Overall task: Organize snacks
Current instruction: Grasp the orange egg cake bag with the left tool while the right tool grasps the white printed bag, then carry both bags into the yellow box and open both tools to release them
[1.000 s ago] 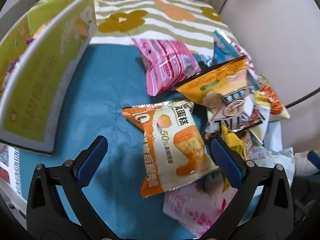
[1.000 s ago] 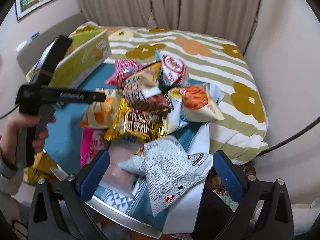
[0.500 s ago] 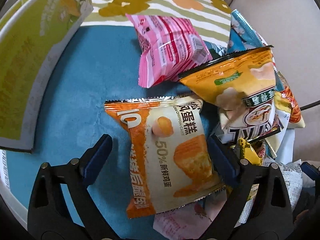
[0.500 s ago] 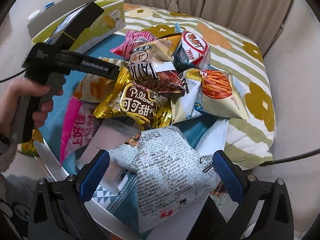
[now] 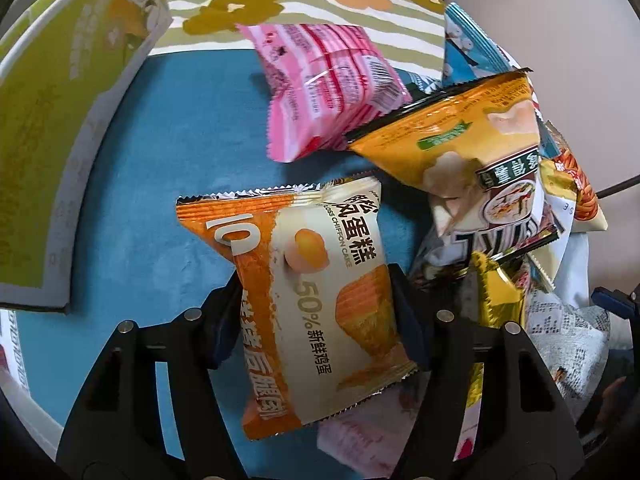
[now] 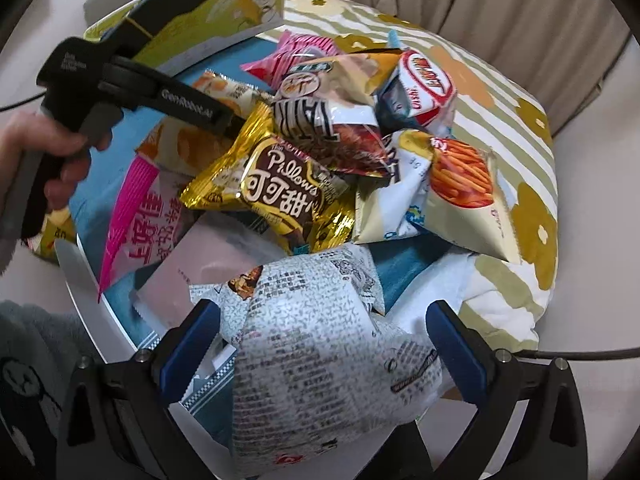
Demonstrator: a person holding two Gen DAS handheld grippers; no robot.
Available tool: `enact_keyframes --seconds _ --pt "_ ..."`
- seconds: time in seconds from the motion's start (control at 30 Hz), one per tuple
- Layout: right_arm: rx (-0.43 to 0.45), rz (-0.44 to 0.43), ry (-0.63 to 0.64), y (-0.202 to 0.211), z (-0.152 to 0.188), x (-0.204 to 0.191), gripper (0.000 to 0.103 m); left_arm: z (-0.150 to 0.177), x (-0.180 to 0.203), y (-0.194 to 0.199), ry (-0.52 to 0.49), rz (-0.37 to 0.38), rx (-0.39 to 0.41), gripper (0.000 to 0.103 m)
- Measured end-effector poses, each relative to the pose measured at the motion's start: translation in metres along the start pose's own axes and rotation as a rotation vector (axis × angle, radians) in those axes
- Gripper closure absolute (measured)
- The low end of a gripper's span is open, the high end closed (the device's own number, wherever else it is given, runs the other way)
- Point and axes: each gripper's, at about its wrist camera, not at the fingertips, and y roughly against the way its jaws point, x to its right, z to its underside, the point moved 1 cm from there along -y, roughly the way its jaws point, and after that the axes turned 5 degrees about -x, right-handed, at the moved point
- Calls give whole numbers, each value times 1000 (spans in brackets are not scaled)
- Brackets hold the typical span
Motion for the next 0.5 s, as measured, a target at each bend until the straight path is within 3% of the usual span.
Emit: enact_keyframes --seconds 0.27,0.43,0.5 --pt "-12 -56 12 -12 -2 -1 3 3 -18 7 12 -23 9 42" --pt "-23 -100 3 -18 2 -5 20 6 -26 14 19 -25 18 42" --pt "-16 -110 -8 -17 5 -4 32 9 -26 19 18 -25 23 42"
